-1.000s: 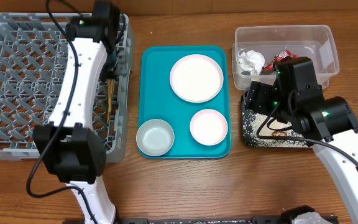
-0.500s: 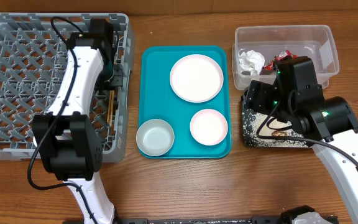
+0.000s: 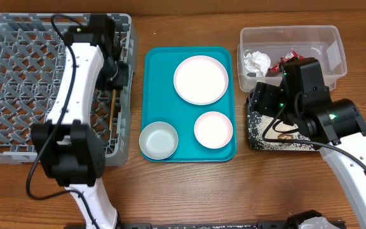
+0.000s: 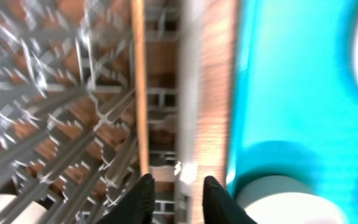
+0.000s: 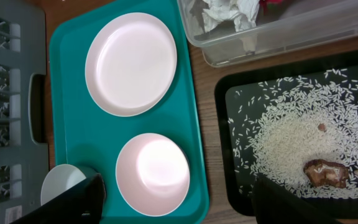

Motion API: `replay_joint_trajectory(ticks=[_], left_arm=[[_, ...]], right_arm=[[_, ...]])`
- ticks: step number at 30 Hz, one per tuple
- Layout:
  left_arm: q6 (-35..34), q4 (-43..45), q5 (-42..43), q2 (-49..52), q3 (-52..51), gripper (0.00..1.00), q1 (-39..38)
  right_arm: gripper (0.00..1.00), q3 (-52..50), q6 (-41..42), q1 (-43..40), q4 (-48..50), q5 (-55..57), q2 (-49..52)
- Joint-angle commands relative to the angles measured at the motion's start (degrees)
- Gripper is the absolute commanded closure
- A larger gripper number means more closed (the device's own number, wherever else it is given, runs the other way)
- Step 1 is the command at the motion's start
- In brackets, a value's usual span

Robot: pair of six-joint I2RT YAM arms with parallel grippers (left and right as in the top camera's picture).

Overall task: Sort waste into correct bins and load items into the dishwasher
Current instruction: 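Place the chopstick into the dish rack with the left gripper, then reach the left gripper to the small white plate and grasp its rim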

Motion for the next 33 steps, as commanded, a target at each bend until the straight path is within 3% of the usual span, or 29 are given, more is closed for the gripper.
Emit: replay_joint_trajectory(ticks=[1, 2, 5, 7, 8, 9, 10, 14, 18, 22, 24, 33], left_arm=[[0.92, -0.33, 3.37, -9.97, 4.63, 0.66, -4.76], [0.76, -0.33, 4.20, -11.58, 4.68, 0.58, -6.36], [1.03, -1.01, 13.03, -14.21, 4.68, 0.00, -10.45], [1.40, -1.99, 17.92, -14.38, 4.63, 0.00, -13.07], [1.40, -2.34, 19.37, -14.14, 4.28, 0.05, -14.32], [1.14, -2.54, 19.58, -13.94, 3.58, 0.21, -15.56], [-0.57, -2.47, 18.69, -13.77, 2.29, 0.28, -16.87], [-11.37, 0.70, 14.75, -12.74, -5.46, 0.34, -20.61], [-16.39, 7.54, 14.91, -11.69, -14.97, 0.36, -22.97], [-17.42, 15.02, 16.52, -10.84, -23.78, 0.37, -24.11], [-17.31, 19.23, 17.03, -10.08, -27.67, 0.44, -24.35], [-17.31, 31.74, 20.50, -6.49, -36.04, 0.53, -25.24]], right_arm=[[0.23, 0.83, 0.11, -0.15, 0.31, -0.17, -0.42], [0.23, 0.83, 0.11, -0.15, 0.31, -0.37, -0.42], [0.22, 0.83, 0.11, -0.15, 0.28, -1.01, -0.42], [0.21, 0.83, 0.11, -0.15, 0.31, -1.01, -0.42], [0.21, 0.83, 0.11, -0.15, 0.31, -1.01, -0.42], [0.21, 0.83, 0.11, -0.15, 0.31, -0.98, -0.42], [0.20, 0.83, 0.09, -0.15, 0.31, -0.98, -0.42], [0.20, 0.83, 0.09, -0.15, 0.28, -1.01, -0.42], [0.19, 0.83, 0.09, -0.15, 0.28, -1.01, -0.42], [0.19, 0.83, 0.09, -0.15, 0.37, -0.98, -0.42], [0.19, 0.83, 0.11, -0.15, 0.59, -0.98, -0.42], [0.18, 0.83, 0.11, -0.15, 1.07, -0.98, -0.39]])
